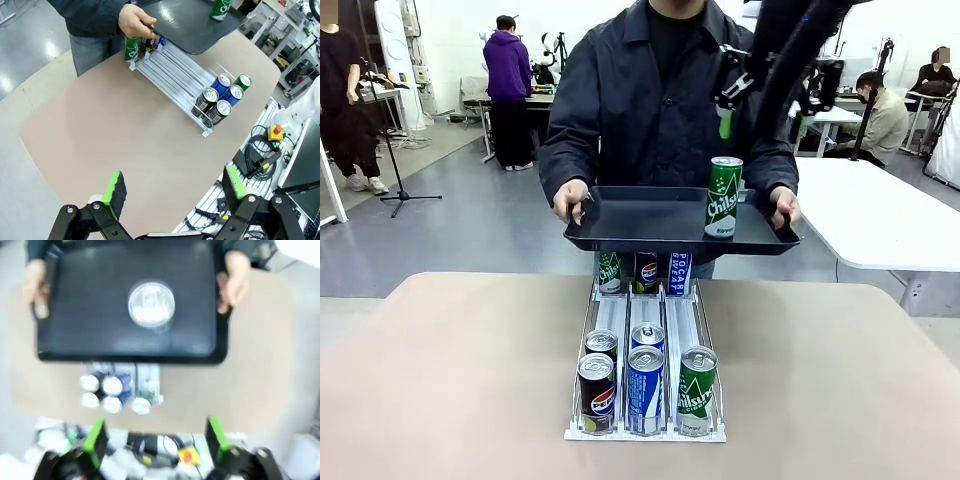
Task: Retrieve and hand over the desired beverage to the person.
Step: Place the picked can on the Handle tray extended by the person, then pick up another can of the same type that the person held from the Automatic Can Dispenser.
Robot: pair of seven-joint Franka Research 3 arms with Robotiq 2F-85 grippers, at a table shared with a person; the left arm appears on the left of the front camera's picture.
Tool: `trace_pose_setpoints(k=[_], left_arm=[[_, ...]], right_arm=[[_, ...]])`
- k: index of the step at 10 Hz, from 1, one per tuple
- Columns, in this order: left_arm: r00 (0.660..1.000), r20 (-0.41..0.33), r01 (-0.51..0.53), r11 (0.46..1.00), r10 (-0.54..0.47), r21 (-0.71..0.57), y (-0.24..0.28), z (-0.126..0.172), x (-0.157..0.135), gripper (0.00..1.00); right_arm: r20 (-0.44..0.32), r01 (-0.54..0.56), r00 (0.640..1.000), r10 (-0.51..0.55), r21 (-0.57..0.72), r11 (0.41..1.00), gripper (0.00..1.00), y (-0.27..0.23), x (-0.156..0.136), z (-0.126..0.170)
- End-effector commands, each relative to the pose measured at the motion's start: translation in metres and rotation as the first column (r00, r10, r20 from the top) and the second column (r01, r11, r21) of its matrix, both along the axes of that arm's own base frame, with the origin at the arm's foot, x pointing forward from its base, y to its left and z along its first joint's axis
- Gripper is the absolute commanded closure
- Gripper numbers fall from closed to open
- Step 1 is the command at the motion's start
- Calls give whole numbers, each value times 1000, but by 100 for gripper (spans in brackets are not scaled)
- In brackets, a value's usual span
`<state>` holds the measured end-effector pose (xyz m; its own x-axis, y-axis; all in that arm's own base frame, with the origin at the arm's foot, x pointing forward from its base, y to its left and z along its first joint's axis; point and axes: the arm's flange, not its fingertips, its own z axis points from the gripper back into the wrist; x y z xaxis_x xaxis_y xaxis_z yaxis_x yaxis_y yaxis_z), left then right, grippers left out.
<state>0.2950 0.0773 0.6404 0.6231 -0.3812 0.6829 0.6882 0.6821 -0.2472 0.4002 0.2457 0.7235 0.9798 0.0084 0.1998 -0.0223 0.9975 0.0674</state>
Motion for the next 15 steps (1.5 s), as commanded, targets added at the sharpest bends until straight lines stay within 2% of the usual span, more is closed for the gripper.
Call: trace_pose_setpoints(k=[1,2,4,6,7,8,15], left_arm=[[1000,15,23,1000,-23,-9,2,0,0,0],[1000,15,23,1000,-23,-9,2,0,0,0],[1000,15,23,1000,-23,-9,2,0,0,0],[1000,15,23,1000,-23,-9,2,0,0,0],[1000,15,23,1000,-23,-9,2,0,0,0],[1000,15,23,1000,-23,-9,2,0,0,0],[1000,15,23,1000,-23,-9,2,0,0,0]], right_arm=[[18,-59,998,58,17,998,0,-34,-53,-47],[30,-84,996,84,27,996,0,-45,-72,-59],[33,-99,995,98,53,994,0,-74,-92,-84],[14,-95,995,94,73,993,0,-82,-88,-94],[3,-134,991,134,88,987,0,-81,-80,-91],[11,-72,997,72,27,997,0,-82,-91,-90],[11,-72,997,72,27,997,0,-82,-91,-90]])
